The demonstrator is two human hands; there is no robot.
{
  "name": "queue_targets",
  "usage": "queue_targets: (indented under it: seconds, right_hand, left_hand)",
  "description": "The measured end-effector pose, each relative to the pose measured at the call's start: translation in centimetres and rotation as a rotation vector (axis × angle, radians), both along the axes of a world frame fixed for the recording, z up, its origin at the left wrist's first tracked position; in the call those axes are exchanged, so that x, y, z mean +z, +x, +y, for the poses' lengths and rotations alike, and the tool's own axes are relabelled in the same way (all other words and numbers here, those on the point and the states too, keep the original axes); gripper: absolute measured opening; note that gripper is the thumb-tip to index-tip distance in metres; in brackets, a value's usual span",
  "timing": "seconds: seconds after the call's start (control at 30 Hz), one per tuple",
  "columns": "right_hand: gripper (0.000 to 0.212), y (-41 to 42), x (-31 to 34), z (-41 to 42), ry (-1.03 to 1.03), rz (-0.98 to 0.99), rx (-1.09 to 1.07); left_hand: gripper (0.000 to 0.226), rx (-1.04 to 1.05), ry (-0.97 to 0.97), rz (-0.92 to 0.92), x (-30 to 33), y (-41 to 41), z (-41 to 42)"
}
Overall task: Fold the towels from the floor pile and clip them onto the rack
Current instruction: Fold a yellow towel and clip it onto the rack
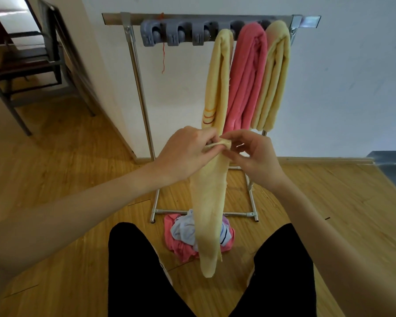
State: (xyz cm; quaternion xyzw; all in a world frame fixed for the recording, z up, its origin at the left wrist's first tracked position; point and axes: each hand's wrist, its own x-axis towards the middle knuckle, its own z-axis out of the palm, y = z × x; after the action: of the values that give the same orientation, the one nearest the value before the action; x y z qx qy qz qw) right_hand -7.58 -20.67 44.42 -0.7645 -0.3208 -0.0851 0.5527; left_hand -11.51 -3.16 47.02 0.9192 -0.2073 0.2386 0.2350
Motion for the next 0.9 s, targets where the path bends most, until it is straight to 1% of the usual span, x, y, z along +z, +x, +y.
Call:
queue_targets:
  seconds: [0.07,0.2,0.23,0.27,0.3,0.33,0.4,0.43,0.47,0.5,0.53,0.57,0.63,0.73,0.8,0.9]
  right_hand:
    - [0.024,0.5,0.3,0.0,0.022,-0.039,-0.047]
    - [0.022,1.1,1.2,0.3,0.111,0.032,-0.036]
    - [0.024,1.3,1.3,0.4,0.115,0.048,-0.055]
    - [0.025,1.5,1.2,0.5,0.117,0.066,-0.078]
    - [0.026,1.7,1.1,0.6,0.119,0.088,-0.103]
    - [0.025,1.9,0.9,0.6,0.121,0.115,-0.123]
    - [0.024,2.2,0.7,0.8,0.133,0.174,-0.153]
    - [0.024,2.2,0.6,0.9,0.137,0.202,-0.159]
    - [0.024,2.2,0.6,1.1,0.142,0.225,-0.158]
    - [0.024,2.1,0.7,1.3,0.144,0.241,-0.155]
    - [0.025,2.0,0.8,1.6,0.150,0.255,-0.148]
    - [0.025,1.9,0.9,1.7,0.158,0.267,-0.145]
    - [0.025,1.9,1.3,1.9,0.186,0.287,-0.140]
    - [0.025,2.0,2.0,1.9,0.269,0.333,-0.136]
    - [0.024,1.9,2.4,1.7,0.334,0.376,-0.147]
    - [0.021,1.9,3.0,0.9,0.498,0.473,-0.156]
  left_hand:
    - [0.021,-0.018,-0.012,-0.035,0.7,0.2,-0.4]
    - [0.019,-0.079,-0.078,-0.139,1.3,0.0,-0.3]
    - [0.022,-0.090,-0.083,-0.155,1.0,-0.1,-0.1]
    - [0.030,-0.085,-0.083,-0.170,0.5,-0.2,0.2]
    - [0.043,-0.060,-0.092,-0.171,-0.3,-0.4,0.5]
    - [0.058,-0.013,-0.121,-0.143,-1.4,-0.5,0.9]
    - [0.084,0.127,-0.199,0.028,-4.4,-0.6,1.7]
    - [0.091,0.184,-0.225,0.162,-6.1,-0.6,2.1]
    - [0.092,0.210,-0.252,0.304,-7.9,-0.6,2.5]
    - [0.088,0.201,-0.295,0.434,-9.9,-0.5,2.9]
    - [0.079,0.166,-0.344,0.531,-11.7,-0.4,3.2]
    - [0.068,0.127,-0.383,0.589,-13.3,-0.3,3.4]
    - [0.048,0.087,-0.438,0.637,-15.7,0.0,3.3]
    - [0.020,0.122,-0.496,0.681,-18.8,0.7,2.8]
    - [0.011,0.147,-0.520,0.719,-20.7,1.1,2.5]
    - [0.013,0.128,-0.583,0.789,-22.2,1.1,1.6]
